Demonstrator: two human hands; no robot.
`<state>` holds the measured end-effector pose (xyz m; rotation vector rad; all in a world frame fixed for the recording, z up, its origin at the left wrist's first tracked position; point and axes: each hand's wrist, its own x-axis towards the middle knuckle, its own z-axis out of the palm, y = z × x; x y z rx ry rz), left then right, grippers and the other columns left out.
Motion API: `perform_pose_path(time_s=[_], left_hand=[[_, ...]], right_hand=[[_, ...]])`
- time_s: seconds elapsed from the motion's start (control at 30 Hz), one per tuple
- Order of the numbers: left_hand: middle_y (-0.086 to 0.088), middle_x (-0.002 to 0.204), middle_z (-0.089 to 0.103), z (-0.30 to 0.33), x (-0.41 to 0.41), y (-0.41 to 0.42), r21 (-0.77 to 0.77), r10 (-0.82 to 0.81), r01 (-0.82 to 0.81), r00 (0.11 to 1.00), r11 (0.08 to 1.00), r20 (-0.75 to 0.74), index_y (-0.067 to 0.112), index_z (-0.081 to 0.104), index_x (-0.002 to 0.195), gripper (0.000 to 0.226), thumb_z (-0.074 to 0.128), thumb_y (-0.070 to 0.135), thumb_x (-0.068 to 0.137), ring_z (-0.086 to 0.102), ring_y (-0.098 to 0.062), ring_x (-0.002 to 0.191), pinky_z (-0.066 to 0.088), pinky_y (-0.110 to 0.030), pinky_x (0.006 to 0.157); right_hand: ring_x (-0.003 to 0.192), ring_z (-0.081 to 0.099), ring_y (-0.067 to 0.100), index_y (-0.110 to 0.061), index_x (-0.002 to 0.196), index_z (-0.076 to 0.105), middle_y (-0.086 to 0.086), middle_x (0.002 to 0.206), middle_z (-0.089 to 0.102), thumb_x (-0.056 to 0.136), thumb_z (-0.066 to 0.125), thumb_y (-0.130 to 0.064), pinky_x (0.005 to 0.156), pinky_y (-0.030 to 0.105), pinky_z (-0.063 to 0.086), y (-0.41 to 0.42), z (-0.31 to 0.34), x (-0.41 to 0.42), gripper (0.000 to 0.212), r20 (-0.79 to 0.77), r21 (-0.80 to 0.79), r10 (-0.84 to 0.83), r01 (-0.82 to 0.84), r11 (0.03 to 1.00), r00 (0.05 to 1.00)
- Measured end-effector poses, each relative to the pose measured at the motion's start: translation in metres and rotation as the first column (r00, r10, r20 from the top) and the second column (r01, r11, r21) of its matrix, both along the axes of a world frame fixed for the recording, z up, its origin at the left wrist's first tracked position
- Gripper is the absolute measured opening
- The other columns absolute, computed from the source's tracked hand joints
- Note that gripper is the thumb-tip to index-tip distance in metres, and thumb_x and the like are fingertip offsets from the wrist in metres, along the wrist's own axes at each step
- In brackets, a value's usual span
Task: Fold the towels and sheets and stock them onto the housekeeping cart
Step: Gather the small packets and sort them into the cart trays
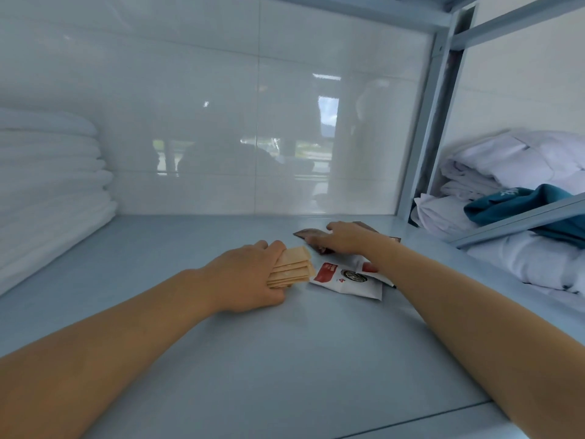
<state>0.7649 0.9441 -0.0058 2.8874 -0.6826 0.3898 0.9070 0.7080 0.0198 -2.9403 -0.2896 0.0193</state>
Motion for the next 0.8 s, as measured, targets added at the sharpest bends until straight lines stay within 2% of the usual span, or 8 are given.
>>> perform_pose_path(time_s=[0.07, 0.17, 0.23, 0.4, 0.47, 0.57, 0.67, 0.8], left_hand=[[0.011, 0.097, 0.047, 0.0, 0.0, 0.0, 0.003, 0.002, -0.002, 1.0, 1.0, 0.001, 0.037, 0.036, 0.115, 0.048, 0.056, 0.059, 0.077, 0.052, -0.007, 0.082, 0.043, -0.032, 0.069], [0.011, 0.098, 0.047, -0.001, 0.0, 0.001, 0.005, 0.002, -0.002, 1.0, 1.0, -0.002, 0.037, 0.036, 0.116, 0.05, 0.055, 0.06, 0.077, 0.053, -0.009, 0.083, 0.044, -0.033, 0.07], [0.011, 0.098, 0.047, -0.001, -0.001, 0.001, -0.002, 0.001, -0.001, 1.0, 1.0, 0.004, 0.037, 0.036, 0.116, 0.049, 0.055, 0.059, 0.077, 0.053, -0.01, 0.083, 0.044, -0.033, 0.07], [0.011, 0.098, 0.047, -0.001, -0.003, 0.001, -0.011, -0.009, 0.009, 1.0, 1.0, 0.015, 0.037, 0.036, 0.116, 0.047, 0.057, 0.059, 0.079, 0.051, -0.006, 0.082, 0.042, -0.032, 0.068], [0.011, 0.098, 0.047, -0.001, -0.003, 0.001, -0.01, -0.011, 0.012, 1.0, 1.0, 0.018, 0.038, 0.036, 0.118, 0.048, 0.058, 0.058, 0.08, 0.051, -0.006, 0.081, 0.041, -0.03, 0.067], [0.012, 0.099, 0.047, -0.001, -0.002, 0.0, -0.005, -0.007, 0.007, 1.0, 1.0, 0.022, 0.039, 0.035, 0.12, 0.05, 0.058, 0.058, 0.08, 0.051, -0.005, 0.081, 0.04, -0.029, 0.066], [0.012, 0.099, 0.048, -0.002, 0.0, 0.001, -0.009, -0.006, 0.006, 1.0, 1.0, 0.017, 0.039, 0.036, 0.118, 0.049, 0.057, 0.059, 0.079, 0.053, -0.006, 0.081, 0.042, -0.03, 0.067], [0.013, 0.099, 0.048, -0.002, 0.002, 0.001, 0.008, -0.009, 0.009, 1.0, 1.0, 0.017, 0.039, 0.035, 0.118, 0.049, 0.056, 0.06, 0.079, 0.053, -0.006, 0.081, 0.043, -0.031, 0.068]], right_hand=[[0.121, 0.056, 0.031, -0.01, 0.14, 0.05, 0.01, 0.137, 0.059, 0.089, 0.05, -0.077, 0.094, 0.04, 0.043, 0.007, -0.005, 0.0, 0.084, 0.016, -0.099, 0.031, -0.029, 0.995, 0.999], [0.098, 0.057, 0.024, -0.01, 0.119, 0.057, 0.011, 0.121, 0.064, 0.101, 0.051, -0.043, 0.083, 0.033, 0.043, 0.012, -0.007, 0.003, 0.038, 0.058, -0.169, 0.09, -0.079, 0.982, 0.994], [0.09, 0.055, 0.02, -0.013, 0.11, 0.057, 0.008, 0.113, 0.064, 0.099, 0.052, -0.027, 0.076, 0.03, 0.04, 0.011, -0.005, 0.001, 0.019, 0.077, -0.194, 0.102, -0.086, 0.977, 0.992], [0.097, 0.058, 0.017, -0.025, 0.123, 0.063, -0.006, 0.112, 0.062, 0.088, 0.061, -0.016, 0.074, 0.026, 0.043, -0.002, 0.001, -0.009, 0.036, 0.03, -0.104, 0.168, -0.164, 0.981, 0.985], [0.099, 0.059, 0.017, -0.028, 0.12, 0.066, -0.006, 0.112, 0.061, 0.086, 0.06, -0.009, 0.077, 0.026, 0.046, -0.014, 0.006, -0.01, 0.04, 0.034, -0.076, 0.202, -0.199, 0.977, 0.979], [0.098, 0.062, 0.024, -0.016, 0.106, 0.069, 0.005, 0.11, 0.066, 0.087, 0.056, 0.0, 0.081, 0.03, 0.053, -0.04, 0.017, -0.003, 0.028, 0.179, 0.094, 0.152, -0.17, 0.981, 0.972], [0.095, 0.062, 0.032, -0.009, 0.106, 0.063, 0.017, 0.118, 0.06, 0.094, 0.058, -0.008, 0.08, 0.035, 0.052, -0.071, 0.022, 0.01, 0.014, 0.26, 0.12, -0.029, -0.002, 0.993, 0.965], [0.12, 0.054, 0.031, -0.006, 0.132, 0.055, 0.016, 0.135, 0.053, 0.094, 0.066, -0.036, 0.097, 0.037, 0.045, -0.096, 0.005, 0.022, 0.049, 0.096, -0.006, -0.227, 0.229, 0.973, 0.969]])
